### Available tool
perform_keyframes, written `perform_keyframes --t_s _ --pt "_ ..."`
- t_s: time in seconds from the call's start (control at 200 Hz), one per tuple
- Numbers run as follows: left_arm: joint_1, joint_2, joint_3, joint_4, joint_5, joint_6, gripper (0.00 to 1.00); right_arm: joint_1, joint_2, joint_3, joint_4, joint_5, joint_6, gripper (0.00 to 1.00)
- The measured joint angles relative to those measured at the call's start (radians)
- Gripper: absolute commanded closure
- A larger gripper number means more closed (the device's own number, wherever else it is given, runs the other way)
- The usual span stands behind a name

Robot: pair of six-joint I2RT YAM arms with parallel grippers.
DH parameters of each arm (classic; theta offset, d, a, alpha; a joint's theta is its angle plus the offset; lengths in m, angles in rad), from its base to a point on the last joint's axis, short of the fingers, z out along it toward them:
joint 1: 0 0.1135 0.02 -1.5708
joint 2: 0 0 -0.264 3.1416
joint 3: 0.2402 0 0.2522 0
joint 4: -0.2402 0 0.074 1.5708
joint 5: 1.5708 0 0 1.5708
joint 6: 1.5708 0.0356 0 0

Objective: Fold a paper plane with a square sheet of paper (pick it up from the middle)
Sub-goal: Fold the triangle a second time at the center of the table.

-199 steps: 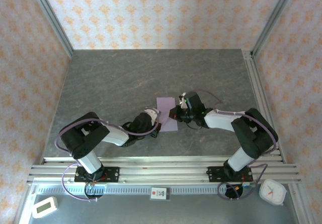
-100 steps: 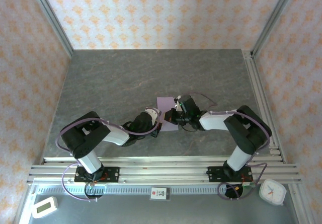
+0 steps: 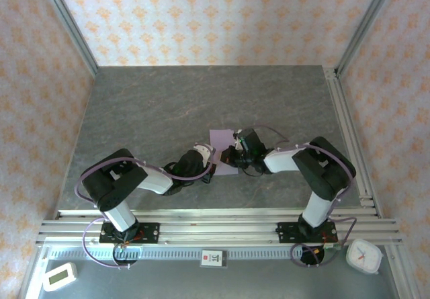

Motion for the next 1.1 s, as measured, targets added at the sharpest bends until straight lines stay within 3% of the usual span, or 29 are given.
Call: perform_keyframes --t_s 0.28,0.4,0.621,0.681,0.881,1.101 --pt "0.023 -0.007 0.002 -0.005 0.027 -0.012 1.00 -0.003 0.010 -0.003 0.026 0.000 0.001 1.00" --pt "0.075 -0.074 -0.024 -0.018 0.058 -0.056 0.91 -0.003 0.010 -0.011 0.038 0.000 0.007 1.00" --pt "0.095 -0.217 -0.034 -0.011 0.133 -0.129 0.96 -0.003 0.010 -0.025 0.069 -0.001 0.015 1.00" --pt "0.084 -0.217 -0.032 -0.011 0.153 -0.137 1.00 -0.003 0.010 -0.029 0.076 0.000 0.016 1.00" --pt "0.021 -0.158 -0.021 0.006 0.185 -0.150 1.00 -0.003 0.010 -0.036 0.091 0.000 0.023 1.00" --pt "0.016 -0.075 -0.021 0.028 0.192 -0.160 1.00 -0.004 0.010 -0.043 0.104 -0.001 0.031 1.00"
